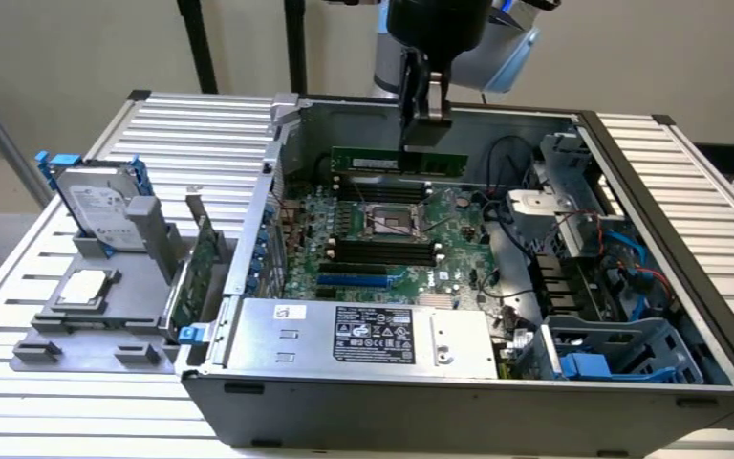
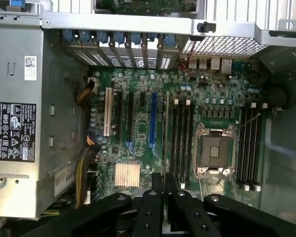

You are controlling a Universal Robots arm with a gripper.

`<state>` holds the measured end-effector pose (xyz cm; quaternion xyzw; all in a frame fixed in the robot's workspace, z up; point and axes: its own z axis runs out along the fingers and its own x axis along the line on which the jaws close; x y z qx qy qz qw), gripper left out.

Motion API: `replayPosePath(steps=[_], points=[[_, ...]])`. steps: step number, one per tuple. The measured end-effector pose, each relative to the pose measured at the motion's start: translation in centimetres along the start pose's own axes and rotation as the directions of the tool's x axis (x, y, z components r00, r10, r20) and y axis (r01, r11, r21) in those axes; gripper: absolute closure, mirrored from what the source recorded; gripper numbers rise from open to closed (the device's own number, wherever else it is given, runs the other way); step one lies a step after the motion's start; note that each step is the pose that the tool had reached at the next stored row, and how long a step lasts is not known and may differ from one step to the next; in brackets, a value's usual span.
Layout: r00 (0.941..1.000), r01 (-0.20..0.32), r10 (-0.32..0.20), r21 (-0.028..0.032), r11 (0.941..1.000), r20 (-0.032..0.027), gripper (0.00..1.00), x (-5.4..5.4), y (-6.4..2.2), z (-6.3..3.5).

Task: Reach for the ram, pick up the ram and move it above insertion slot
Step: 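Pick up the ram and move it above insertion slot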

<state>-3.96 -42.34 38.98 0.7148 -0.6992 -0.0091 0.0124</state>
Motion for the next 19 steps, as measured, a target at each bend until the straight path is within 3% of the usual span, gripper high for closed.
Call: replayPosePath(steps=[8, 11, 19], points=[[1.0000, 0.000, 0.000, 0.0001, 1.0000, 0.0020, 0.86, -1.4, -0.91, 0.72], [1.0000, 0.000, 0.000, 0.0001, 1.0000, 0.0020, 0.86, -1.5, -1.38, 0.73], [1.0000, 0.000, 0.000, -0.0002, 1.0000, 0.0021, 0.86, -1.5, -1.40, 0.73]])
